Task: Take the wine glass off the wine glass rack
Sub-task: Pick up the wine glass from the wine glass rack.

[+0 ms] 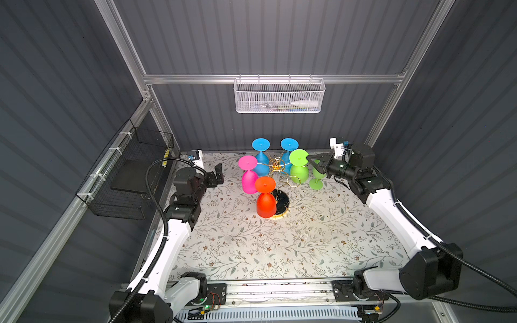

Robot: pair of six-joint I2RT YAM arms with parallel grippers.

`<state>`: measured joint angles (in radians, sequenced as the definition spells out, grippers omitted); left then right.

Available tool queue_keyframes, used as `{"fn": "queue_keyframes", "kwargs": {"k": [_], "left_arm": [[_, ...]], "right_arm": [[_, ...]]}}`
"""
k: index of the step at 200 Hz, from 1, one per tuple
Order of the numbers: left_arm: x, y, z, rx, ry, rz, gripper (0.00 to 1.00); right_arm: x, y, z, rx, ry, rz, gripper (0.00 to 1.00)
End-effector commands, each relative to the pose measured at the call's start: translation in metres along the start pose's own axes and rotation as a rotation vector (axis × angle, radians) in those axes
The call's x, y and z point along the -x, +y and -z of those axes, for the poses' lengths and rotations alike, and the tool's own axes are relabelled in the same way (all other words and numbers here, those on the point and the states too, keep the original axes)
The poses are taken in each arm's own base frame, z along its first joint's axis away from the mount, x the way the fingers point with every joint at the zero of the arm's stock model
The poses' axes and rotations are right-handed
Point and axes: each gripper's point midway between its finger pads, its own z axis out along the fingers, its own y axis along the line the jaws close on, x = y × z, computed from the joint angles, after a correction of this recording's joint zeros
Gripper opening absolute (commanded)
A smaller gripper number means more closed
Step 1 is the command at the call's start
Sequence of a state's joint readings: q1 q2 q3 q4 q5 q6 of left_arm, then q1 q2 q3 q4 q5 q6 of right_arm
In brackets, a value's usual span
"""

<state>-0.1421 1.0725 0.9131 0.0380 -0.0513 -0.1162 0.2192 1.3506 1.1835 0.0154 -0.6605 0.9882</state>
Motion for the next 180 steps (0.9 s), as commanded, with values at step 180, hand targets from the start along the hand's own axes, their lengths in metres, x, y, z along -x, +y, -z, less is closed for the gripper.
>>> {"fn": "queue_keyframes", "kwargs": {"k": [180], "left_arm": [[0.002,-0.001,0.007,-0.008,-0.003,0.008,1.00]], "right_arm": [[-0.030,0.011,0.013,0.025,0.035,0.010,0.00]]}}
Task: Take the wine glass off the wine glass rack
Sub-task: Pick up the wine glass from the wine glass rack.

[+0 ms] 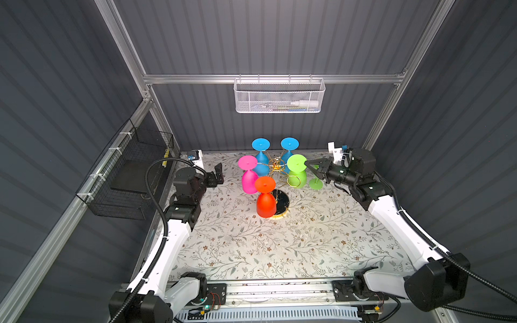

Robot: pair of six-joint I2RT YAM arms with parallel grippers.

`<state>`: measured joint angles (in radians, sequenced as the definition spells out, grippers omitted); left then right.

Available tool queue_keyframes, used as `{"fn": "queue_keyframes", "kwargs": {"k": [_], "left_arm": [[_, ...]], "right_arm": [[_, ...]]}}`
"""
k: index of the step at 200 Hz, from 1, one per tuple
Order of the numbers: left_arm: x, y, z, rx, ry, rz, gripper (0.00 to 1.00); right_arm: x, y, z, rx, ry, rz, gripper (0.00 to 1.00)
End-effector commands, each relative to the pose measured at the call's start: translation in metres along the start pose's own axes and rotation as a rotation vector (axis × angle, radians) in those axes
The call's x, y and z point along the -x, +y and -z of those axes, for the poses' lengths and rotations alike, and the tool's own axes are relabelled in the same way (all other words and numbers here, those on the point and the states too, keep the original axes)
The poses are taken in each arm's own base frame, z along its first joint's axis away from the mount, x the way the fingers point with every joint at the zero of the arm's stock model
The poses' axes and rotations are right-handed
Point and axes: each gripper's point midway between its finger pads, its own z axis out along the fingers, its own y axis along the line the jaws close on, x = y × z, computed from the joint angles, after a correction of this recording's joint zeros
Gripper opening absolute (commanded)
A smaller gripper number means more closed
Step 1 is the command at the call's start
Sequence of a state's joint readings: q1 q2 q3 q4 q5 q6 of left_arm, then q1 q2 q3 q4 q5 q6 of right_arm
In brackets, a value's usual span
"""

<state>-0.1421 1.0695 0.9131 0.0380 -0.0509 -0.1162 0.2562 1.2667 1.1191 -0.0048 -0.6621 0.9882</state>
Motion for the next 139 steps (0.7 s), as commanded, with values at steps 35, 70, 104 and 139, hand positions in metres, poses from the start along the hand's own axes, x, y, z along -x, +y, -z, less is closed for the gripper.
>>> {"fn": "queue_keyframes", "kwargs": {"k": [35,70,104,139], "left_arm": [[0.001,-0.001,0.006,-0.007,-0.003,0.007,1.00],[0.000,-0.001,0.006,-0.012,0.001,0.012,1.00],[0.000,-0.001,0.005,-0.011,0.000,0.019,1.00],[0.009,-0.004,0.008,-0.025,-0.029,0.046,1.00]], "right_arm": [[-0.007,0.001,0.005,0.009,-0.005,0.002,0.00],[-0.007,0.001,0.011,0.001,-0.027,0.002,0.00],[-0.005,0.000,0.024,-0.020,-0.071,0.010,0.00],[-0.003,0.004,0.043,-0.021,-0.121,0.018,0.00]]}}
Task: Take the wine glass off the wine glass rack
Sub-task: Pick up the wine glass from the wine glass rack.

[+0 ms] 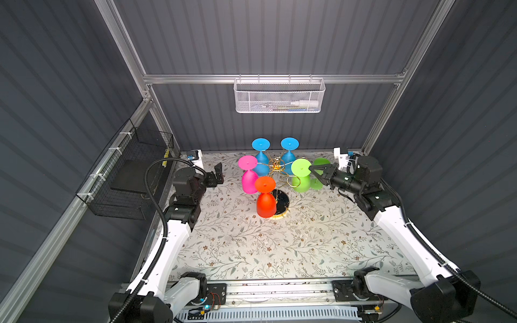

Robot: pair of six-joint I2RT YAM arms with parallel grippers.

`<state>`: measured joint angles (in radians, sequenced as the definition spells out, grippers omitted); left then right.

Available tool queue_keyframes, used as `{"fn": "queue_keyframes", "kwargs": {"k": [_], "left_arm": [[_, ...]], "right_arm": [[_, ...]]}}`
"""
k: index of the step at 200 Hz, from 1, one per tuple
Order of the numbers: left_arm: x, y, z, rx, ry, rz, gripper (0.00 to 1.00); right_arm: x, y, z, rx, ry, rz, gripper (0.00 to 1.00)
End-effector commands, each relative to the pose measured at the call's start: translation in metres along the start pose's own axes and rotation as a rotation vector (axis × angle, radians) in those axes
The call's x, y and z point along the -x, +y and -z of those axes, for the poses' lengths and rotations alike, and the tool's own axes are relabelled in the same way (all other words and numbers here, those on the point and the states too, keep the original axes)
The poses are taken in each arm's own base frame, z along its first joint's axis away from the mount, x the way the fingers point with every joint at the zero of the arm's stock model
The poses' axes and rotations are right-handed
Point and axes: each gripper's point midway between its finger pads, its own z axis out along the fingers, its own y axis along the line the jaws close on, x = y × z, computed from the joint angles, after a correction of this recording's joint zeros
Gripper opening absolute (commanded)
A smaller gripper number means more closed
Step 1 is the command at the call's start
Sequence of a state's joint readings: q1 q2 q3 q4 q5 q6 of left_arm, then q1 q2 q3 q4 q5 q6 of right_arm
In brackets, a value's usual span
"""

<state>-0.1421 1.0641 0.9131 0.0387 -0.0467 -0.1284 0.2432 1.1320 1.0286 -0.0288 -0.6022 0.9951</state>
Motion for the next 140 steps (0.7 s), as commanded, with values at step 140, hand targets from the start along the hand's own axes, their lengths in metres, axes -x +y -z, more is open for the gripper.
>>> {"fn": "queue_keyframes", "kwargs": {"k": [140], "left_arm": [[0.082,-0.203,0.060,-1.015,0.123,0.224,0.74]], "right_arm": [[0.031,0.048,0.098,-0.139,-0.203,0.329,0.00]]}}
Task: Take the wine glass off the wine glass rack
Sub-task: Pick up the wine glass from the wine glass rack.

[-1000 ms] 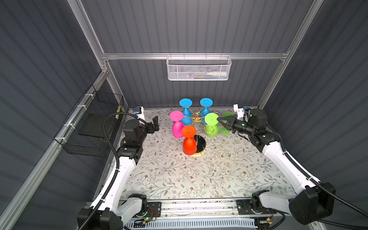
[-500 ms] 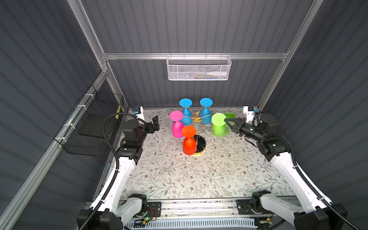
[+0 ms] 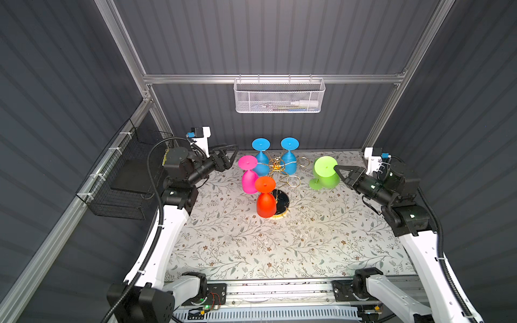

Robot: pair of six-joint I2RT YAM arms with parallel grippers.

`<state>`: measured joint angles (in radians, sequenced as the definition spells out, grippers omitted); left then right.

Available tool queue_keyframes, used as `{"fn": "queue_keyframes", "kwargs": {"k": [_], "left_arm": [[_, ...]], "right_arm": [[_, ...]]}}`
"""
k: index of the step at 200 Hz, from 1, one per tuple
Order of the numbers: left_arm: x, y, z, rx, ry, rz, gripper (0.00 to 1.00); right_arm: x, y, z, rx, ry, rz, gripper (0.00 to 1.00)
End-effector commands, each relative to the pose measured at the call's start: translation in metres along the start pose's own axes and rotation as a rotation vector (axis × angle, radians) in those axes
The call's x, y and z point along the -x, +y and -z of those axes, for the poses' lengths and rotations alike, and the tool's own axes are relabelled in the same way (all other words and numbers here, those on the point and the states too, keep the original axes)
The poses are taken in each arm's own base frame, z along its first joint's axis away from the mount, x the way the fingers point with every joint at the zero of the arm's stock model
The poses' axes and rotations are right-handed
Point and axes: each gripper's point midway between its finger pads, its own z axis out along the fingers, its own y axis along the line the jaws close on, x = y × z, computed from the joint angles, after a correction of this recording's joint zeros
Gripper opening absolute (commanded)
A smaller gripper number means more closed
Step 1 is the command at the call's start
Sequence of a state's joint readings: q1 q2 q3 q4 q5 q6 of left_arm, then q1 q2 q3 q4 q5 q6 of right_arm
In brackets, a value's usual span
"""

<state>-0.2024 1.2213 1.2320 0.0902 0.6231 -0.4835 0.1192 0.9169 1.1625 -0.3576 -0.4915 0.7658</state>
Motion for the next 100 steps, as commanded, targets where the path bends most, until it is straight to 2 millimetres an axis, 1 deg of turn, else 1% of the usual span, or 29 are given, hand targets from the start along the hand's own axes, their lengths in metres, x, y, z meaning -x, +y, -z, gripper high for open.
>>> {"fn": "queue_keyframes", "kwargs": {"k": [1,14,26,35,37,40,63,80,100], "left_arm": [[-0.023,-0.064,-0.021,-0.248,0.136,0.005,0.74],[-0.030,-0.084,-0.034,-0.307,0.176,-0.004,0.74],[-0.033,-0.092,-0.045,-0.344,0.198,0.015,0.72],[-0.039,-0.094,-0.052,-0.364,0.214,0.036,0.72],[-0.030,-0.101,-0.052,-0.378,0.197,0.022,0.71],[-0.028,-0.105,-0.054,-0.390,0.193,0.019,0.71],[-0.036,-0.118,-0.069,-0.436,0.211,0.020,0.71],[-0.041,-0.127,-0.078,-0.475,0.228,0.033,0.70],[-0.044,-0.139,-0.086,-0.526,0.236,0.045,0.70]], "right_arm": [[0.008,0.014,0.012,-0.003,-0.010,0.115,0.00],[0.009,0.023,0.012,0.027,0.003,0.133,0.00],[0.011,0.032,0.014,0.052,0.006,0.156,0.00],[0.013,0.038,0.016,0.067,0.003,0.172,0.00],[0.013,0.039,0.016,0.072,0.003,0.175,0.00],[0.014,0.041,0.017,0.079,0.003,0.181,0.00],[0.014,0.058,0.020,0.140,0.024,0.211,0.00],[0.013,0.067,0.020,0.168,0.033,0.230,0.00],[0.012,0.078,0.021,0.199,0.043,0.262,0.00]]}}
